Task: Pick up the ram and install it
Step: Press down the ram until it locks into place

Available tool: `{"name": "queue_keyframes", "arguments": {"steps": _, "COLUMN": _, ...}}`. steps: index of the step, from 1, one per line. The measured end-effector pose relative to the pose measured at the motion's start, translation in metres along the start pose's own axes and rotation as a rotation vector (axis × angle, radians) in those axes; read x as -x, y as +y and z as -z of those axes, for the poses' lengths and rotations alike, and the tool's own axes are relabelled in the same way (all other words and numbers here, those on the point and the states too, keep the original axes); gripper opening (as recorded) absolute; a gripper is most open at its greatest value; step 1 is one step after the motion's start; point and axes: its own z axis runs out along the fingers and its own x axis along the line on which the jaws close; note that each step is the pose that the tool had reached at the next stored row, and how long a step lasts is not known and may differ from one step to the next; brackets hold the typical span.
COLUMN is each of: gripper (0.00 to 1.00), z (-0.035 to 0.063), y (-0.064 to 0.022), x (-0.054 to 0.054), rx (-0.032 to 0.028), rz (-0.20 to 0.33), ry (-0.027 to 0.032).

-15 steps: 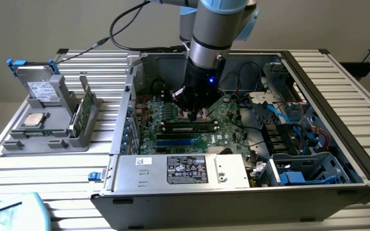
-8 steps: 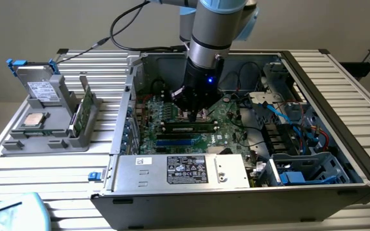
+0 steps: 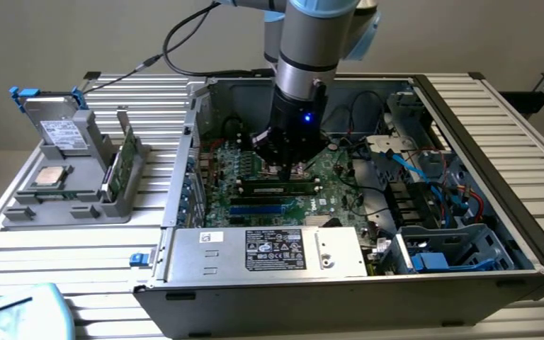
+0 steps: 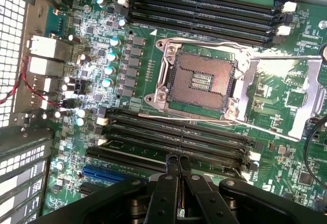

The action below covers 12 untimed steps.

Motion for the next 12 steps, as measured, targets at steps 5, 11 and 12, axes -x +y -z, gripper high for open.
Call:
{"name": "queue_keyframes", "arguments": {"steps": 5, "gripper": 0.11, "z": -0.0003, "y": 0.0004, "x": -0.0016, "rx": -0.0024, "rz": -0.02, "ry": -0.0071}}
{"name": "queue_keyframes", "arguments": {"steps": 11, "gripper": 0.11, "z": -0.0004, "y": 0.0007, "x": -0.0038, "rx": -0.006, "rz": -0.046, "ry": -0.01}}
{"name": "queue_keyframes", "arguments": {"steps": 12, "gripper": 0.11, "z": -0.0005, "y": 0.0008, "x": -0.004, "rx": -0.007, "rz": -0.051, "ry": -0.0107}}
